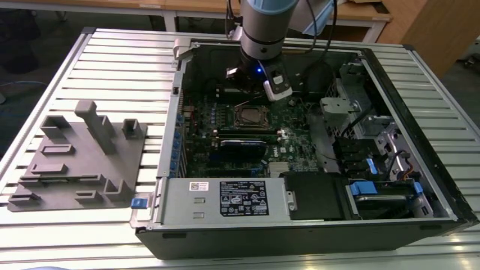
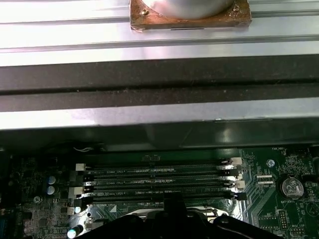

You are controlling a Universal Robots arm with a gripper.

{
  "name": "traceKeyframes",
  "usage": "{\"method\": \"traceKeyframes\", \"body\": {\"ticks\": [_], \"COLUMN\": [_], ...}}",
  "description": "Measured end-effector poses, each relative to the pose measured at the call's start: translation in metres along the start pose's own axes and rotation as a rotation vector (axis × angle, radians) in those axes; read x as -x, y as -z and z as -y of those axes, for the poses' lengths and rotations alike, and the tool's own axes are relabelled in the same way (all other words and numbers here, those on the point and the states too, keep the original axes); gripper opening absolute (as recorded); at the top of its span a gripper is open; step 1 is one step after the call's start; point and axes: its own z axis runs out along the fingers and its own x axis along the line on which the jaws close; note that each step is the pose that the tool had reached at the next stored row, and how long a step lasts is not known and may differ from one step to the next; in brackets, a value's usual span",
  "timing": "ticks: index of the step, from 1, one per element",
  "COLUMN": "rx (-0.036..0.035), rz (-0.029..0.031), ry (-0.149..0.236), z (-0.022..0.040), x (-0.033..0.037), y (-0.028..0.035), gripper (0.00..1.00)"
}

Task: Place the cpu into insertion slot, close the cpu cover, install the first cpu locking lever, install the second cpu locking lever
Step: 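Install the first cpu locking lever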

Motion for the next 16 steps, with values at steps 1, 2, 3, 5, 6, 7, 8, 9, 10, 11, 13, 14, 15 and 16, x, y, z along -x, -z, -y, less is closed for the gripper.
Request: {"method": "traceKeyframes", "body": {"ticks": [1, 2, 3, 5, 6, 7, 8, 9, 10, 11, 13, 14, 15, 16], "rx": [0.0, 0.0001, 0.0003, 0.0002, 0.0002, 0.0003, 0.0003, 0.0005, 0.0004, 0.0004, 0.0003, 0.0003, 0.0004, 0.0003], "rz": [0.0, 0.0001, 0.0001, 0.0001, 0.0001, 0.0001, 0.0001, 0.0001, 0.0001, 0.0001, 0.0001, 0.0001, 0.0001, 0.0001], "ry": [0.0, 0.0, 0.0, 0.0, 0.0, 0.0, 0.0, 0.0, 0.0, 0.0, 0.0, 0.0, 0.0, 0.0], "z": [0.0, 0.0, 0.0, 0.0, 0.0, 0.0, 0.0, -0.0001, -0.0001, -0.0002, -0.0003, -0.0003, -0.0004, -0.0005], "x": [0.0, 0.0, 0.0, 0.0, 0.0, 0.0001, 0.0006, 0.0016, 0.0026, 0.0037, 0.0058, 0.0064, 0.0064, 0.0064], "y": [0.0, -0.0001, -0.0002, -0.0002, -0.0002, -0.0003, -0.0003, -0.0004, -0.0004, -0.0004, -0.0004, -0.0004, -0.0005, -0.0006], "gripper": [0.11, 0.11, 0.11, 0.11, 0.11, 0.11, 0.11, 0.11, 0.11, 0.11, 0.11, 0.11, 0.11, 0.11]}}
